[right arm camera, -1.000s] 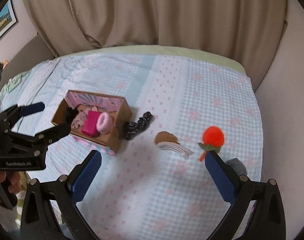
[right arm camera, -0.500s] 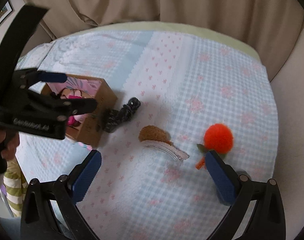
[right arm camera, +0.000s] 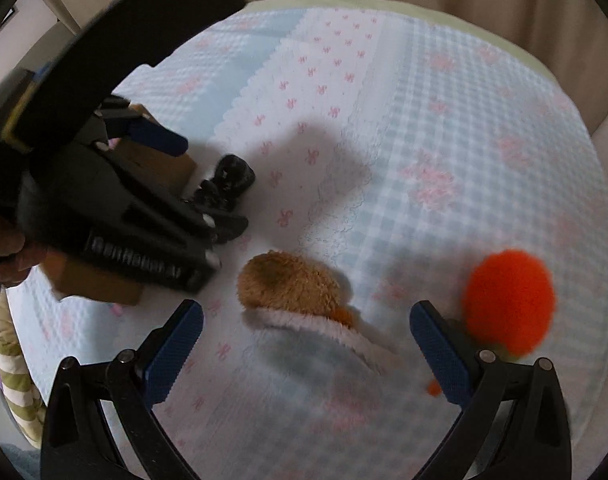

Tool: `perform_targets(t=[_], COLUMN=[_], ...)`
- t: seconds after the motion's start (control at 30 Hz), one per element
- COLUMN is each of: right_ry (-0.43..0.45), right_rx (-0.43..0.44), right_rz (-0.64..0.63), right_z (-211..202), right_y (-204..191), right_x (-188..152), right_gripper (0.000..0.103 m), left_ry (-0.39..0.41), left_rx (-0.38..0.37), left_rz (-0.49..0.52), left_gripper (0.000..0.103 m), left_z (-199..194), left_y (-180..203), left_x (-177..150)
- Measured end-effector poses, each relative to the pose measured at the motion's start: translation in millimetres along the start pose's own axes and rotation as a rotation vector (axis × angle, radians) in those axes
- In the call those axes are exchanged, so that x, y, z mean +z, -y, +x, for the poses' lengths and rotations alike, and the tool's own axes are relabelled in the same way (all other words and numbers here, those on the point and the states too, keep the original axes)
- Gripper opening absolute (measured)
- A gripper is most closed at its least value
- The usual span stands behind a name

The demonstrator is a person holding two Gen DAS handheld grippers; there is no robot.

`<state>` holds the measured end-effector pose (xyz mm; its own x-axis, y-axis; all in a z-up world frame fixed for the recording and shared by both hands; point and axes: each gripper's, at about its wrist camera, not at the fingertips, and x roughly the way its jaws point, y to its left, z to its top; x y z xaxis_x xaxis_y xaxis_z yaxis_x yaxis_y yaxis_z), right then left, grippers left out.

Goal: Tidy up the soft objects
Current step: 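Grasp the black patterned cloth with the left tool while the right tool grasps the brown fuzzy clip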

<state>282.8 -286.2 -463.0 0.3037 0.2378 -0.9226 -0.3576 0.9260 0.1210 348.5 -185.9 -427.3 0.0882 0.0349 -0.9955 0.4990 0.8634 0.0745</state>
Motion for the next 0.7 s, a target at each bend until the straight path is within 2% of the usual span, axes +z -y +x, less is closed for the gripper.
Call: perform_targets(t=[0.1,0.17,0.3,0.57,0.63,0.7], right_ry=[-0.005,0.002,0.027,0.030,0.017,-0.009], right_rx=[-0.005,0.002,0.014,0.017,0.014,0.020], right_rz=[-0.020,-0.025,-0.030,-0.051,-0.060,-0.068], right_z=[13.8,18.0,18.3,27.1,33.2,41.5], right_y=[-0.5,0.4,2.9,-2.0,-3.1,-4.2], right_x=[-0.7,-2.2,-4.7,0.7,1.6,0.0], right_gripper=[0.103,0.103,0.103,0.102,0.096,0.085], left_ry=[-0.002,0.005,0.037,-0.077,-0.103,-0.126], left_rx=[0.034,0.057,0.088,0.025,0.011,-0.012], left_rz=[0.047,0.062,0.108,0.012,-0.009,-0.034], left_gripper=[0.089,0.078,0.077,0.074,0.071,0.068], left_z=[7.9,10.4,4.7,35.5,44.9,52.4], left_y=[11.0,13.5,25.4,17.8,17.7,15.4], left_x=[3.3,4.2,6.4,11.8,9.3,6.2])
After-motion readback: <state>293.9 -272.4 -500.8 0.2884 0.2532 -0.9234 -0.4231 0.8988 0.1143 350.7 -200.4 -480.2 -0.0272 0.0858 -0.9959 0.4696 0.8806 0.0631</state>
